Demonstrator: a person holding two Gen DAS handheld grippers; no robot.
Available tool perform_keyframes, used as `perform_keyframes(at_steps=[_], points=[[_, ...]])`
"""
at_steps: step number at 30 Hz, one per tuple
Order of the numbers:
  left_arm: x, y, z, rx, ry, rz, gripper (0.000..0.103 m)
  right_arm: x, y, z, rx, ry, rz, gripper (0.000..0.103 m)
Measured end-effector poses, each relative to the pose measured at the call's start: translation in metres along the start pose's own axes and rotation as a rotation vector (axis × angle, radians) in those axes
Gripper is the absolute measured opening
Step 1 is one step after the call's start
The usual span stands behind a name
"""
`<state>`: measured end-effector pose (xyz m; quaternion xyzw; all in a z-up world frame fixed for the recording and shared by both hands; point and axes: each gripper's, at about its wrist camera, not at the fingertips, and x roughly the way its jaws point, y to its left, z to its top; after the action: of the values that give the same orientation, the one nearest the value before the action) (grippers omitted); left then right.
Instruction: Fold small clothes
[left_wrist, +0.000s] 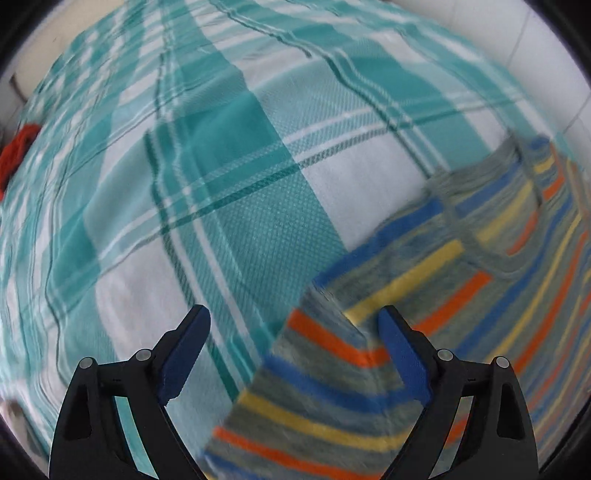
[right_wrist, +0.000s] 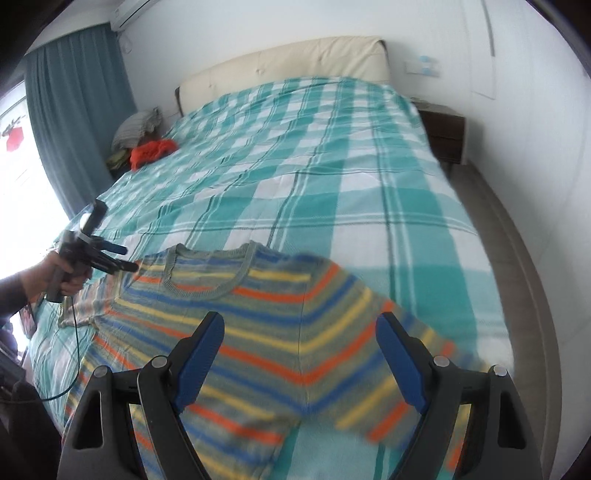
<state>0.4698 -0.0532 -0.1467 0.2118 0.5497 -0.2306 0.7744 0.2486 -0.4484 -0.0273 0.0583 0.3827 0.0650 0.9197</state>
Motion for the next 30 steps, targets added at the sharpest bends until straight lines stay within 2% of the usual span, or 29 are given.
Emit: perform_keyframes(at_steps=[2,3,4,5,8,10,11,12,13,14,16,19,21,23,25,26,27,28,29,30], points=[[0.005,-0.005,-0.001,0.027,0.006,-0.026,0.087,0.021,-0.004,0.013,-0.02,0.027,0.018,0.083],[0.003,-0.009,-0.002,0.039,0.005,-0.058,0.063,0.034,-0.005,0.019,-0.033,0.051,0.035,0.083],[-0.001,-0.017,-0.002,0.059,0.006,-0.106,0.02,0.046,-0.007,0.025,-0.042,0.077,0.053,0.083],[-0.004,-0.023,-0.003,0.076,0.006,-0.113,0.005,0.062,-0.01,0.031,-0.053,0.116,0.07,0.083],[-0.017,-0.055,-0.01,0.188,-0.042,0.085,0.005,0.113,-0.011,0.051,-0.11,0.225,0.061,0.083],[-0.024,-0.063,-0.013,0.188,-0.08,0.17,0.005,0.146,-0.006,0.059,-0.154,0.274,0.026,0.083],[-0.027,-0.063,-0.014,0.172,-0.098,0.2,0.005,0.163,-0.003,0.061,-0.169,0.3,0.015,0.08],[-0.031,-0.063,-0.014,0.148,-0.117,0.23,0.004,0.176,-0.002,0.06,-0.178,0.337,0.003,0.069],[-0.034,-0.059,-0.012,0.12,-0.133,0.251,0.004,0.194,0.002,0.057,-0.201,0.426,-0.017,0.023],[-0.034,-0.057,-0.01,0.103,-0.139,0.253,0.004,0.201,0.007,0.057,-0.241,0.458,-0.064,0.003],[-0.031,-0.052,-0.005,0.073,-0.147,0.251,0.004,0.195,0.023,0.068,-0.291,0.431,-0.131,0.003],[-0.012,-0.053,0.003,0.065,-0.143,0.264,0.004,0.186,0.026,0.085,-0.282,0.352,-0.21,0.003],[0.007,-0.052,0.005,0.082,-0.142,0.294,0.004,0.199,0.022,0.076,-0.27,0.38,-0.249,0.003],[0.007,-0.057,-0.003,0.079,-0.163,0.314,0.006,0.209,0.025,0.063,-0.306,0.39,-0.283,0.003],[-0.001,-0.052,-0.006,0.043,-0.179,0.298,0.022,0.206,0.029,0.059,-0.316,0.358,-0.303,0.004],[-0.01,-0.046,-0.008,0.011,-0.179,0.275,0.031,0.201,0.027,0.06,-0.288,0.347,-0.29,0.01],[-0.021,-0.04,-0.01,-0.022,-0.184,0.274,0.054,0.194,0.024,0.062,-0.253,0.337,-0.269,0.019],[-0.039,-0.036,-0.017,-0.054,-0.212,0.287,0.065,0.184,0.02,0.063,-0.228,0.323,-0.272,0.049],[-0.054,-0.034,-0.024,-0.076,-0.24,0.293,0.069,0.172,0.019,0.066,-0.208,0.292,-0.275,0.068],[-0.072,-0.032,-0.036,-0.102,-0.267,0.283,0.075,0.151,0.016,0.068,-0.185,0.237,-0.268,0.071]])
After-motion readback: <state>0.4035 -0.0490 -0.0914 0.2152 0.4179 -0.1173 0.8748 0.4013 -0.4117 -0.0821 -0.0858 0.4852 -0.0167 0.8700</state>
